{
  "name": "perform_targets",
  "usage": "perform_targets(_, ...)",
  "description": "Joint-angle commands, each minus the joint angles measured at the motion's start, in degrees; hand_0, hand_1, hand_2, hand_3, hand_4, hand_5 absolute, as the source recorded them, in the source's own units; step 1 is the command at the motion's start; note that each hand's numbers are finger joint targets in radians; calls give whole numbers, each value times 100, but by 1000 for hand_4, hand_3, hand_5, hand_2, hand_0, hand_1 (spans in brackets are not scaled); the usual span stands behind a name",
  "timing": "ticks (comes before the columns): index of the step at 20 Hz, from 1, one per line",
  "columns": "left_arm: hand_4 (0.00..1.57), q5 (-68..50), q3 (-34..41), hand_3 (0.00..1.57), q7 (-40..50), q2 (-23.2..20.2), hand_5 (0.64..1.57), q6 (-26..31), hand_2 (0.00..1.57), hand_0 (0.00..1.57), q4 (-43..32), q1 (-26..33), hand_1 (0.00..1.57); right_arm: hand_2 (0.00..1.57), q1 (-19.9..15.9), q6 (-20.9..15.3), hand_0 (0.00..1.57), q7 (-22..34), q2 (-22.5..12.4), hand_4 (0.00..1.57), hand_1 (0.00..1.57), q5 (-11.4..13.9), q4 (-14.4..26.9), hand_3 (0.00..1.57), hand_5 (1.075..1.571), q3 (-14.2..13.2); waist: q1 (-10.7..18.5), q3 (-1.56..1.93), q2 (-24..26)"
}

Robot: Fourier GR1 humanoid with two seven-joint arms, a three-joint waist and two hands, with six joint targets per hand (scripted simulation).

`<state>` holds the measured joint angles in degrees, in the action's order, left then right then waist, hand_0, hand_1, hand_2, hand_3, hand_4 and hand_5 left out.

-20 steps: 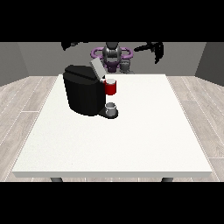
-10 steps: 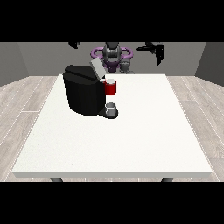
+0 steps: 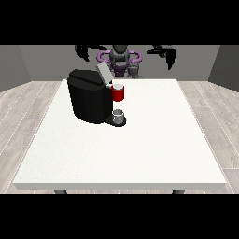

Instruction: Insert the coffee pod into the coffee machine and close the lid

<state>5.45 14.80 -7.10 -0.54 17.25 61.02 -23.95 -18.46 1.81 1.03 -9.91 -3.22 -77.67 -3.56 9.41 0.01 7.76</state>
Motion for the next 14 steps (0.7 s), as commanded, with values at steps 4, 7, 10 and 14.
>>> perform_targets(4, 0, -399, -117, 0, 108, -55, 1571, -210, 0, 0, 768, 367, 0, 0, -464, 240, 0, -287, -55, 0, 0, -207, 609, 0, 1571, -287, -91, 0, -584)
perform_targets(7, 0, -209, -449, 0, 219, 51, 1571, -516, 0, 0, 1105, 385, 0, 0, -839, 100, 0, -215, 36, 0, 0, 2, 890, 0, 1571, -167, -128, 0, -733)
perform_targets(10, 0, -499, -373, 0, 229, -218, 1571, -124, 0, 0, 1327, 870, 0, 0, -975, 97, 0, -230, 55, 0, 0, -48, 1000, 0, 1571, -241, -110, -1, -745)
perform_targets(14, 0, -577, -466, 0, 585, -178, 1571, -357, 0, 0, 1771, 862, 0, 0, -1250, 300, 0, -197, -148, 0, 0, 83, 1263, 0, 1571, -227, -157, -1, -814)
